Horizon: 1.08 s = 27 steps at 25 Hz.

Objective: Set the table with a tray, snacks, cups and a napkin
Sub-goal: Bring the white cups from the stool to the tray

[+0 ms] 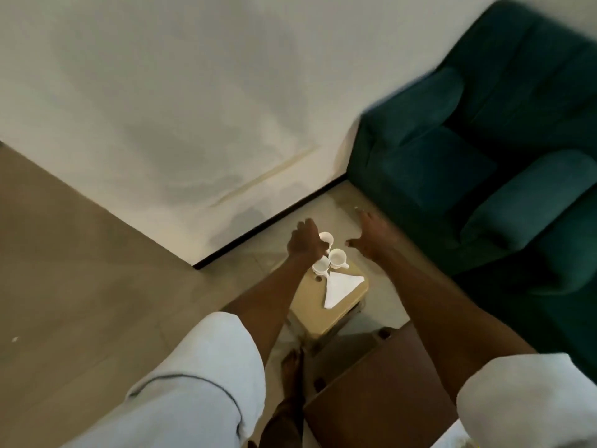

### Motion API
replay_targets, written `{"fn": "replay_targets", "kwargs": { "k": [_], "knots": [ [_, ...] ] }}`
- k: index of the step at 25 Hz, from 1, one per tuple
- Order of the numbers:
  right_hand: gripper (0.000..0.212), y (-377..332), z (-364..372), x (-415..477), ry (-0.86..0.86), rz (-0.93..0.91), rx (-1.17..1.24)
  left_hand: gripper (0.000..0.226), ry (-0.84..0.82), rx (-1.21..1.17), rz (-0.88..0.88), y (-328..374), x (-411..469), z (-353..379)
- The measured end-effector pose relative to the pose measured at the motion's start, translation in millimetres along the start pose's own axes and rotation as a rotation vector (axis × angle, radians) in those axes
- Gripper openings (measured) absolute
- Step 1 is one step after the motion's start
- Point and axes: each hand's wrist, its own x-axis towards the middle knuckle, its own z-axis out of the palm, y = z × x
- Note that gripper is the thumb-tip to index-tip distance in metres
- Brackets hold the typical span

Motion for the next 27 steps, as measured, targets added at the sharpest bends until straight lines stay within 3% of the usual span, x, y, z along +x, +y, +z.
{"fn": "replay_targets", "kwargs": {
  "k": [4,11,21,27],
  "knots": [
    [0.082,25,109,68,-0.096,-0.003,-0.144,0.055,-0.107,0.008,-0.036,-51,67,95],
    [0.084,68,224,111,-0.203,-0.061,-0.316,0.077,-0.037,0.175,0.052,-97,124,192],
    [0.069,78,246,128,-0.107,-0.132,-0.378,0.062,0.06,0.165,0.042,-94,141,223],
    [0.065,75,213,106,-0.088,-0.107,-0.404,0.068,0.05,0.167,0.096,-78,113,204]
  ]
}}
